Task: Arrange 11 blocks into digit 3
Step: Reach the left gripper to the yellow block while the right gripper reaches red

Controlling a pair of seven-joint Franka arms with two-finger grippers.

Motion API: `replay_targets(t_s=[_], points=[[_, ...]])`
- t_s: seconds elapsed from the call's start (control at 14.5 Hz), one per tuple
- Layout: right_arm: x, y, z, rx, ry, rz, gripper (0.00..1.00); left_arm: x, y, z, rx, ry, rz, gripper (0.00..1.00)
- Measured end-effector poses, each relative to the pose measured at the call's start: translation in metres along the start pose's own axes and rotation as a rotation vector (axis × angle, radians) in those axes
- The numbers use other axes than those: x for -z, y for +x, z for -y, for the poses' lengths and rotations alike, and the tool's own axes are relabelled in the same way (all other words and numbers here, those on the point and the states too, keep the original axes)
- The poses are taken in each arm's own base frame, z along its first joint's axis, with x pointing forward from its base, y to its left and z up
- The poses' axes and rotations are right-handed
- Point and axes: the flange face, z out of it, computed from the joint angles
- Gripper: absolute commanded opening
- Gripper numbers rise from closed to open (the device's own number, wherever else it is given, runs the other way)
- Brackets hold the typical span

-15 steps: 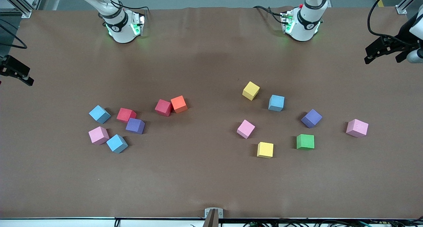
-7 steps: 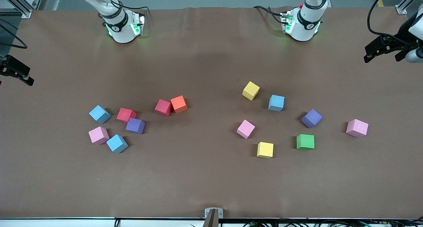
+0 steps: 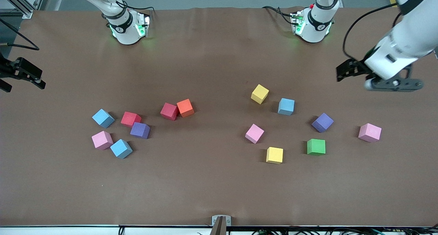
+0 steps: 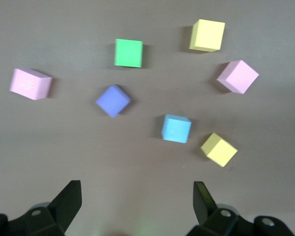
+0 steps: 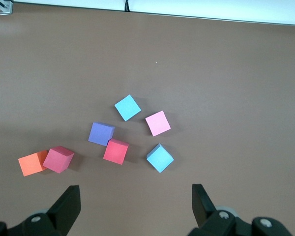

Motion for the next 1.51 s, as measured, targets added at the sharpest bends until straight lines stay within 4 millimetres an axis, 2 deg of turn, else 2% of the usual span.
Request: replay_targets(t_s=[0.14,0.28,0.55,0.76,0.89,1.1,1.31,1.51], points=[[-0.003,0.002,0.005,0.009,0.001,0.005,1.0,-0.023,0.006,-0.031,0.022,-0.004,0.023,1.0],[-0.01,0.005,0.015,0.026,0.004,0.017,1.0,-0.044,0.011,-0.049,0.058,-0.011,0.027,1.0],[-0.03,0.012,0.035,0.06,0.009,0.057,1.0,-0.079,0.023,-0.062,0.133,-0.023,0.045,1.0],[-0.052,0.017,0.059,0.101,0.014,0.116,1.0,-0.105,0.027,-0.07,0.231,-0.015,0.087,1.0],[-0.076,0.023,0.078,0.116,0.015,0.157,1.0,-0.124,0.027,-0.072,0.311,-0.008,0.103,1.0],[-0.124,0.029,0.115,0.094,0.007,0.203,1.0,-0.153,0.02,-0.078,0.432,0.011,0.119,1.0],[-0.169,0.025,0.15,0.095,0.002,0.194,1.0,-0.176,0.01,-0.106,0.557,0.009,0.095,1.0],[-0.215,0.017,0.168,0.059,0.001,0.155,1.0,-0.196,0.003,-0.137,0.699,-0.001,0.081,1.0]])
